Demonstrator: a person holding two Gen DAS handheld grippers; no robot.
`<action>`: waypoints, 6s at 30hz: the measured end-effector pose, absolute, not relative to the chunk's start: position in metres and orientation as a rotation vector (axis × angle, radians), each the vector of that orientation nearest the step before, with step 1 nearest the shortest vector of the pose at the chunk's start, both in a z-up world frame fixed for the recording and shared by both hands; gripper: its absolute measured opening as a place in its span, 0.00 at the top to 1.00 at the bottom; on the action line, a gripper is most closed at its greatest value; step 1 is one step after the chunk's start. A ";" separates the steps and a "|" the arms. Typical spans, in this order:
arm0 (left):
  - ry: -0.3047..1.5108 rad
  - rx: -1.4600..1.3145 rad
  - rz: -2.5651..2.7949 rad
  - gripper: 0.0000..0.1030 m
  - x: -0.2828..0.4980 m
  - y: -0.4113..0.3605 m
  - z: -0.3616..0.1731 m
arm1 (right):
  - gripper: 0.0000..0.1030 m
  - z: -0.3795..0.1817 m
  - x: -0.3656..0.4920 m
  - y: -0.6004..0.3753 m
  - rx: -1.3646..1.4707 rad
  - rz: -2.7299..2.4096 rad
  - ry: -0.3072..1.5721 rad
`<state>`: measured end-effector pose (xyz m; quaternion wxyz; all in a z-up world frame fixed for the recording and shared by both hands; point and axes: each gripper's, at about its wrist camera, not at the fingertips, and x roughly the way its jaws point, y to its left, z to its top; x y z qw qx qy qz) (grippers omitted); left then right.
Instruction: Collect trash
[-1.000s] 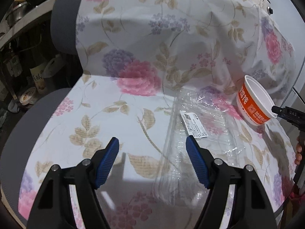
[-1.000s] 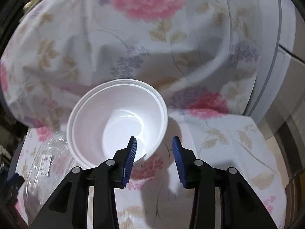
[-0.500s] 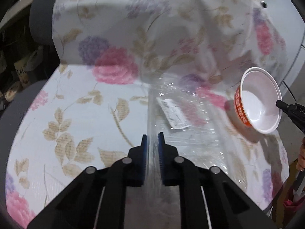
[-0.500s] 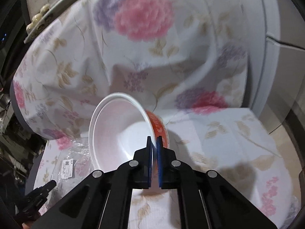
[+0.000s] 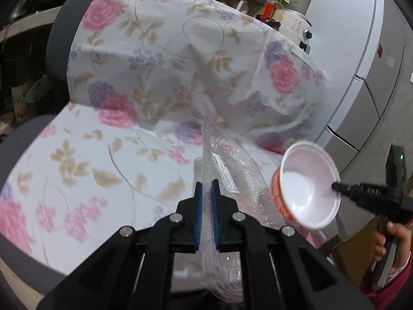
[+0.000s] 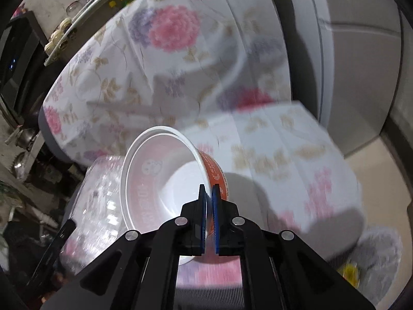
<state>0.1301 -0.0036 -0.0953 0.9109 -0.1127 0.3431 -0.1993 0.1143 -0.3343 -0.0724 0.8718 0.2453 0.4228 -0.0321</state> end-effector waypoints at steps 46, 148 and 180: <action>0.938 -0.005 -0.417 0.93 0.159 -0.040 -0.159 | 0.94 -0.097 0.091 -0.336 0.355 -0.275 0.795; 0.804 0.294 -0.680 0.06 -0.053 -0.123 0.018 | 0.09 0.070 -0.181 -0.303 0.119 -0.395 0.730; 0.793 0.276 -0.661 0.06 -0.051 -0.120 0.022 | 0.09 0.061 -0.179 -0.311 0.142 -0.433 0.742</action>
